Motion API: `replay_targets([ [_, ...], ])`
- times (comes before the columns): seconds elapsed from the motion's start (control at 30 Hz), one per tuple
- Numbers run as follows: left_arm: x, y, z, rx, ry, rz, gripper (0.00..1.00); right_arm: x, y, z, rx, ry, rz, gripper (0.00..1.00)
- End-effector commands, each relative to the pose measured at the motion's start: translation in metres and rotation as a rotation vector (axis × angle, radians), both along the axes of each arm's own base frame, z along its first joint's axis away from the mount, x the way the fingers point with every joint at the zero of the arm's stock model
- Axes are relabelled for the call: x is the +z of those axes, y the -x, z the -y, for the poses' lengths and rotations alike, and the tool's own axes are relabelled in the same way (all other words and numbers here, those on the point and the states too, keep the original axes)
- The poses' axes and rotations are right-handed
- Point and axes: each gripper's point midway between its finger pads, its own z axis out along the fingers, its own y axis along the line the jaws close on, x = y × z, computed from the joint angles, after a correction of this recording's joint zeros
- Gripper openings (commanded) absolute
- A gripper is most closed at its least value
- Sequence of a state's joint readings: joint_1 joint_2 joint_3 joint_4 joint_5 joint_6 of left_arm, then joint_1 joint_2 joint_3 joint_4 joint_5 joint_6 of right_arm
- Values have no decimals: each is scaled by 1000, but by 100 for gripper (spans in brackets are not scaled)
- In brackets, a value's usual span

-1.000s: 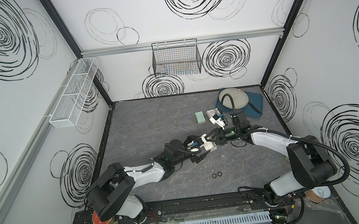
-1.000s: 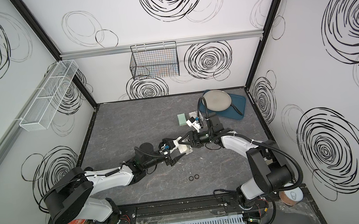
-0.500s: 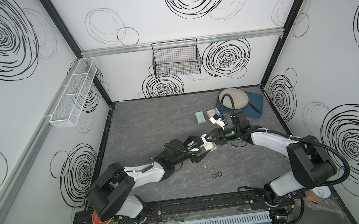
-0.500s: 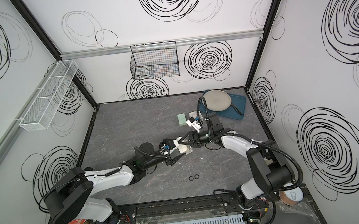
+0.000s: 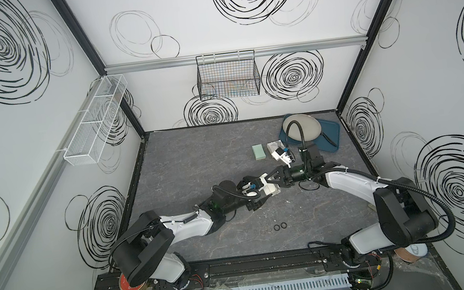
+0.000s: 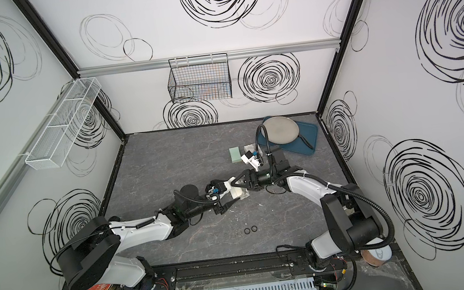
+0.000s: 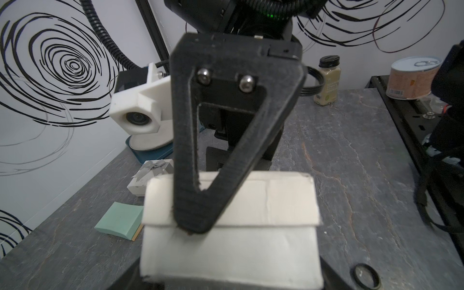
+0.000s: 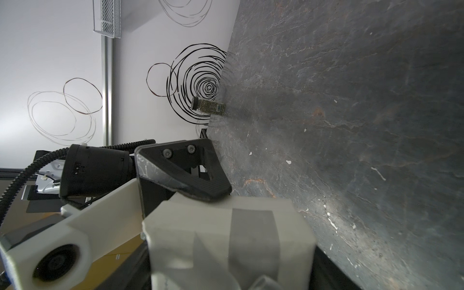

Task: Take the rings out of the lift-off lid box
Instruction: Open the lid on the jewelry box, then place the lid at the center of the board.

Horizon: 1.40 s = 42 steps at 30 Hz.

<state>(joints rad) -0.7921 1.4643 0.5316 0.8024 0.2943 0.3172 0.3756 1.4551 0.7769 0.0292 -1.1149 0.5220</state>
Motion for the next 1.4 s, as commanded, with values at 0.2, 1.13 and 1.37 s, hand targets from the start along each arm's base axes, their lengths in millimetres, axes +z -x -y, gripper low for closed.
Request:
replay_targets([
  [0.2,14,-7,-7,36,24,37,75,14,5,10,-2,-21,22,79],
  [1.13,13,-3,-23,70,31,22,75,-108,-72,101,-450,807,84,80],
  [1.37,14,-2,-26,73,36,25,76,-135,-89,106,-492,1030,123,81],
])
